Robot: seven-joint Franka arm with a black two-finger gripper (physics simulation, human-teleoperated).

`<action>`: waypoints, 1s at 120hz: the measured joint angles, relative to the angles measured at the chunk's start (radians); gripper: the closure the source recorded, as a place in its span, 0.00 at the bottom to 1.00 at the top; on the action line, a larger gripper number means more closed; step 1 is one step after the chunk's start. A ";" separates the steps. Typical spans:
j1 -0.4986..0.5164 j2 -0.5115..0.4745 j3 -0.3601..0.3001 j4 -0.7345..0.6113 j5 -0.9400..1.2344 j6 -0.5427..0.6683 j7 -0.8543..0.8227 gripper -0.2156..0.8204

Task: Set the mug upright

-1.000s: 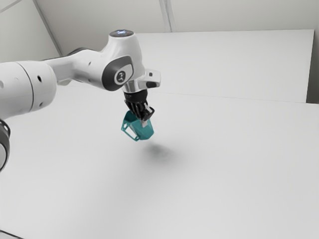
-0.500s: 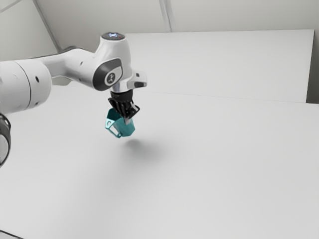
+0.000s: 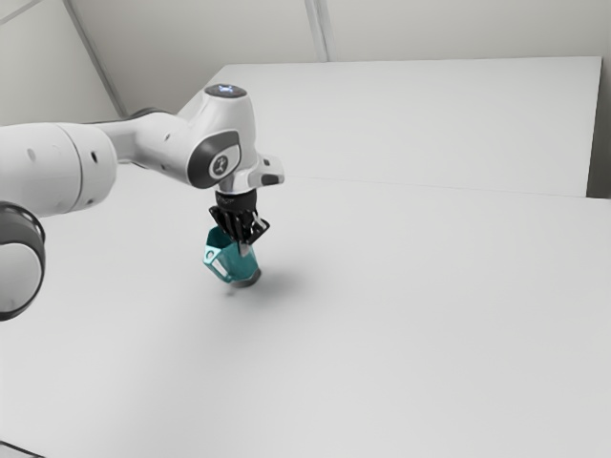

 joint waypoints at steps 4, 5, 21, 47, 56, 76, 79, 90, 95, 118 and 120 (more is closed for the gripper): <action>0.000 0.005 0.000 0.000 0.000 0.001 -0.001 0.97; 0.000 0.006 0.000 0.000 -0.001 0.001 -0.002 0.97; 0.000 0.015 0.000 0.000 -0.001 0.003 -0.006 0.97; 0.000 0.007 0.002 0.000 -0.016 0.003 -0.006 0.56; 0.000 -0.003 0.002 0.000 -0.018 0.002 -0.005 0.46; -0.001 -0.048 0.003 -0.001 -0.018 -0.001 -0.004 0.32; -0.001 -0.058 0.004 -0.001 -0.018 -0.003 -0.004 0.31; 0.001 -0.107 0.008 -0.004 -0.021 -0.013 -0.004 0.27; 0.002 -0.127 0.010 -0.003 -0.024 -0.018 -0.005 0.26; 0.031 -0.190 0.017 0.046 -0.046 -0.063 -0.008 0.23; 0.032 -0.195 0.018 0.051 -0.047 -0.069 -0.009 0.23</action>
